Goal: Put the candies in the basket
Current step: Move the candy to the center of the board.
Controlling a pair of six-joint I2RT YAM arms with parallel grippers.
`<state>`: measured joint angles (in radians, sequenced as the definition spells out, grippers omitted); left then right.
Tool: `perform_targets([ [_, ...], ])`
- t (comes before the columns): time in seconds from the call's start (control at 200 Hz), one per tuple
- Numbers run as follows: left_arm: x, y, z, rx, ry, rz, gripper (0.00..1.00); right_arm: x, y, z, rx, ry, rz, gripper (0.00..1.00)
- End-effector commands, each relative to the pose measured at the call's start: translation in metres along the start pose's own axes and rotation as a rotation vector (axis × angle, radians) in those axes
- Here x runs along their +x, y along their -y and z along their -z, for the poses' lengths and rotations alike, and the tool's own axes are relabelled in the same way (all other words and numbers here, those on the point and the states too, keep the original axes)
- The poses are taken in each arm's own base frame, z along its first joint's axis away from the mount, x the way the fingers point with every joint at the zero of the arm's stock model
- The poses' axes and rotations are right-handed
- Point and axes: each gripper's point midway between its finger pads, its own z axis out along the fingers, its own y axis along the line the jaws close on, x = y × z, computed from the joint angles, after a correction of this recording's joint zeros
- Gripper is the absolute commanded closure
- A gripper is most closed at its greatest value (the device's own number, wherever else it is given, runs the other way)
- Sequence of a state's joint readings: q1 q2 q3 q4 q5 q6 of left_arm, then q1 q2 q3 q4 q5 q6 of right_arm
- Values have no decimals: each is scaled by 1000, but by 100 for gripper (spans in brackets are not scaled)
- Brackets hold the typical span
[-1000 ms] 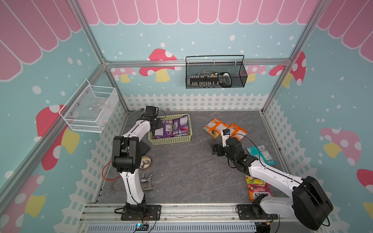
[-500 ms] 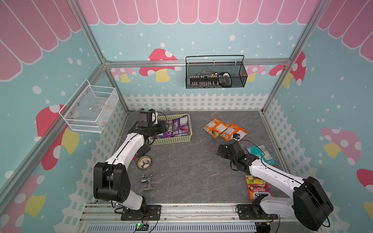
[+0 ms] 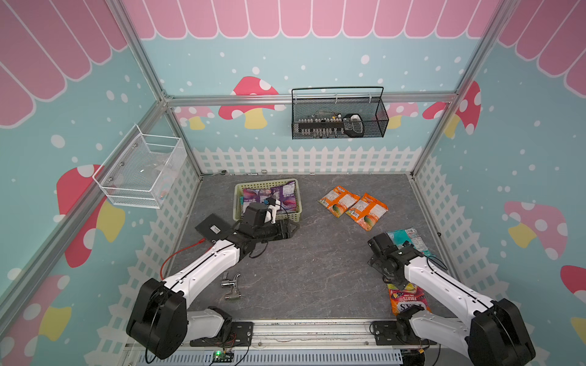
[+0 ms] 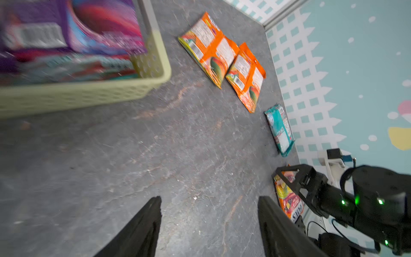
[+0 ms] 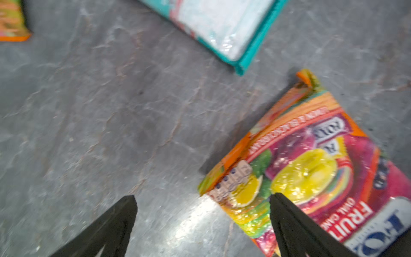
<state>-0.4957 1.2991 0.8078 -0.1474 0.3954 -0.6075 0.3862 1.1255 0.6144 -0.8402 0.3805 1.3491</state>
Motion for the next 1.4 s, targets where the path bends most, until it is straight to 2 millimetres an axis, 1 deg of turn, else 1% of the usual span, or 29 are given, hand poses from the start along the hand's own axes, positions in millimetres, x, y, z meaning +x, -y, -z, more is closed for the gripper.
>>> perform_targets([
  [0.0,13,32,-16,97,32,25,33,-8,36,-2,138,14,-74,1],
  [0.115,40,47,-40,132,-6,27,39,-15,41,-2,121,22,-131,1],
  [0.19,55,63,-53,170,-29,23,43,-17,45,-3,120,19,-166,1],
  [0.215,59,67,-58,175,-35,21,44,-16,45,-5,121,9,-172,1],
  [0.29,72,82,-70,200,-54,6,47,-8,39,-11,93,-37,-174,1],
  [0.35,83,92,-80,211,-75,2,49,3,35,-16,71,-85,-183,2],
  [0.405,90,100,-88,227,-92,-3,51,10,23,-21,2,-121,-170,4],
  [0.455,99,107,-96,237,-110,-12,53,18,18,-25,-31,-151,-160,6],
  [0.535,109,110,-108,232,-133,-18,54,25,18,-28,-44,-175,-165,7],
  [0.57,113,111,-112,230,-145,-19,55,26,15,-28,-63,-184,-159,7],
  [0.71,126,107,-126,223,-167,-14,56,37,-12,-32,-200,-240,-117,11],
  [0.811,133,103,-133,215,-181,-5,56,44,-32,-31,-307,-276,-87,13],
  [0.931,136,98,-135,199,-175,-3,57,48,-62,-19,-467,-293,-57,14],
  [1.096,137,96,-137,194,-161,5,60,51,-107,12,-685,-289,-12,15],
  [1.226,138,94,-139,181,-151,17,61,55,-133,34,-793,-291,29,15],
  [1.256,137,93,-140,176,-146,25,61,52,-138,38,-806,-277,51,15],
  [1.291,138,91,-142,164,-141,40,61,45,-142,43,-813,-237,81,15],
  [1.331,138,88,-144,152,-134,62,61,30,-144,48,-798,-152,134,15],
  [1.396,138,85,-146,128,-120,96,59,7,-145,56,-768,4,274,15],
])
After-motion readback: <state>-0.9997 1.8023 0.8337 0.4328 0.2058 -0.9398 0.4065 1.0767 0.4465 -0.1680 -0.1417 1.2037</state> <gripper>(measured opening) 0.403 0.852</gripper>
